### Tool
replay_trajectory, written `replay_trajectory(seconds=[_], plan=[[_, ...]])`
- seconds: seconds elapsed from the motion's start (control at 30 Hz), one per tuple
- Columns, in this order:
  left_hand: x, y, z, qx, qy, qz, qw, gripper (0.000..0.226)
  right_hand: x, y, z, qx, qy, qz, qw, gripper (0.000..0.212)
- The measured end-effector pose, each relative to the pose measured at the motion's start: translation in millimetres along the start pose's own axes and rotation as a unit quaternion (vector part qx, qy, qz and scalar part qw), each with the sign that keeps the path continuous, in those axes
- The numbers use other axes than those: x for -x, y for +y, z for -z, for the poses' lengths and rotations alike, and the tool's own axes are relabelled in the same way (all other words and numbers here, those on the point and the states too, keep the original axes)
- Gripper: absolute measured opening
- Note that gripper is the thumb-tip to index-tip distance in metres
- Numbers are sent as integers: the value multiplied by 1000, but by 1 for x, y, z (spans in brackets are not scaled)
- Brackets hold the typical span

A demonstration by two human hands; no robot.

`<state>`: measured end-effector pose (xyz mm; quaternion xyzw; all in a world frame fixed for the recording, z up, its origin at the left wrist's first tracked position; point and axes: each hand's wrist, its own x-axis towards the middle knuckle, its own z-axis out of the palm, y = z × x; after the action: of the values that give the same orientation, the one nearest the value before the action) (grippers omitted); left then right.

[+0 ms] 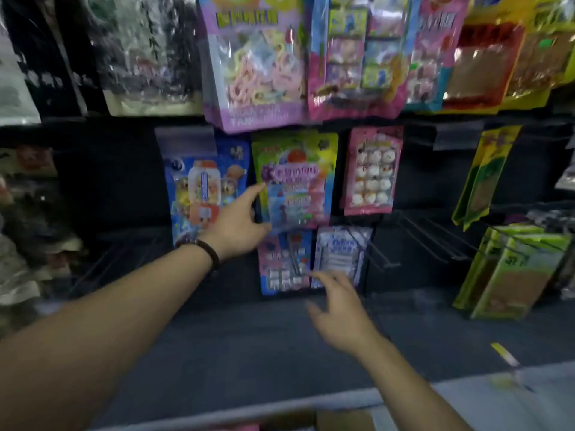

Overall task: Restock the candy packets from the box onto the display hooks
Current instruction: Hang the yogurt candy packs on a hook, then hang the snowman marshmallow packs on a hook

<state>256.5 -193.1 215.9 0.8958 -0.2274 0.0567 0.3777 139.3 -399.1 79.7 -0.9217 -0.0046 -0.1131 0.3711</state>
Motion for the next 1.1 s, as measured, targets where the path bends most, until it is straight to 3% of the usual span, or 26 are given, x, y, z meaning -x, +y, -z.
replay_trajectory(seconds=[0.17, 0.23, 0.3, 0.43, 0.57, 0.7, 0.8, 0.97, 1.1], plan=[[90, -26, 7, -41, -81, 17, 996, 24, 33, 21, -29, 81, -126, -17, 989, 33], [130, -43, 8, -94, -127, -9, 987, 12, 53, 24, -52, 47, -166, -57, 983, 15], [167, -67, 3, -146, -185, -19, 972, 9, 70, 33, -80, 3, -208, -108, 972, 18], [229, -112, -21, -188, -263, 0, 946, 16, 101, 51, -131, 110, -362, -140, 915, 23], [262, -134, -44, -168, -323, 21, 931, 21, 129, 71, -174, 202, -404, -170, 876, 57], [268, -136, -54, -222, -416, -4, 882, 35, 142, 90, -201, 238, -413, -174, 861, 79], [265, -136, -59, -198, -474, 4, 858, 41, 144, 101, -211, 259, -419, -174, 853, 70], [262, -141, -61, -262, -517, 25, 815, 54, 144, 96, -218, 317, -422, -144, 837, 51], [259, -143, -59, -277, -531, 31, 800, 57, 141, 97, -218, 214, -464, -198, 837, 38]])
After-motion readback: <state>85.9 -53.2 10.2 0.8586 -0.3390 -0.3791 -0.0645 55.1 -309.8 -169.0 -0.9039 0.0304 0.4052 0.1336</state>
